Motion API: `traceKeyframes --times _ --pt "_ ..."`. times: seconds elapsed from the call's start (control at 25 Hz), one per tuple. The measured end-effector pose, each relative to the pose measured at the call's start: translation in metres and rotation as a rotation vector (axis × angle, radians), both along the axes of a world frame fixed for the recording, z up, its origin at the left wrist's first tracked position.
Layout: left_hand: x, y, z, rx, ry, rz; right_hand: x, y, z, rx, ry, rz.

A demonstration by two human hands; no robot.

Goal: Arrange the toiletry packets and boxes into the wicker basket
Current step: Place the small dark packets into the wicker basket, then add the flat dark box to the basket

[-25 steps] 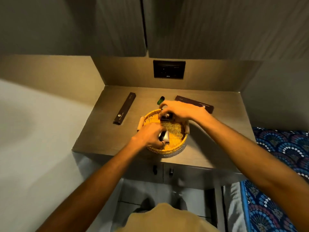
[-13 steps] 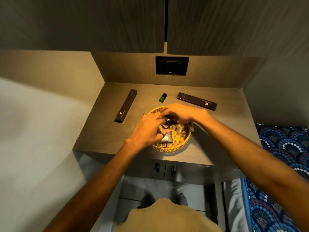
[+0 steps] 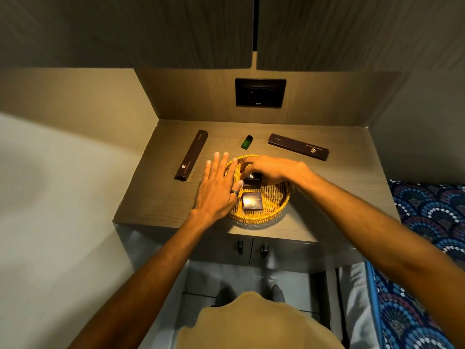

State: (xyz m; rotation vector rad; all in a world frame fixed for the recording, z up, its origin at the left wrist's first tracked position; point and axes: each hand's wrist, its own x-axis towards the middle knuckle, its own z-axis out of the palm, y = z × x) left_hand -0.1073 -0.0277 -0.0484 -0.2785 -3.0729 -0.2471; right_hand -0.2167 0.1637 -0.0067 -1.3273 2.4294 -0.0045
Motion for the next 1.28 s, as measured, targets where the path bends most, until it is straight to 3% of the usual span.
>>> traceKeyframes --times 0.6,0.76,0.88,1.04,1.16,1.28 --pt "0.002 0.000 -0.002 0.028 -0.037 -0.005 0.015 0.005 -0.001 -0.027 -0.005 0.005" --pt "-0.002 0.003 0.004 0.081 -0.027 -0.011 0.001 0.025 0.011 -0.209 -0.088 -0.206" --pt "-0.025 0.008 0.018 0.102 -0.016 -0.046 -0.022 0.052 0.022 -0.416 -0.009 -0.458" --pt "-0.069 0.026 0.033 0.046 -0.063 -0.080 -0.044 0.077 0.020 -0.172 0.125 -0.816" --pt "-0.088 0.037 0.032 -0.024 -0.093 -0.059 -0.043 0.077 0.008 -0.034 0.122 -0.878" --pt "-0.095 0.043 0.029 -0.056 -0.083 -0.049 -0.041 0.068 -0.002 -0.025 0.173 -0.883"
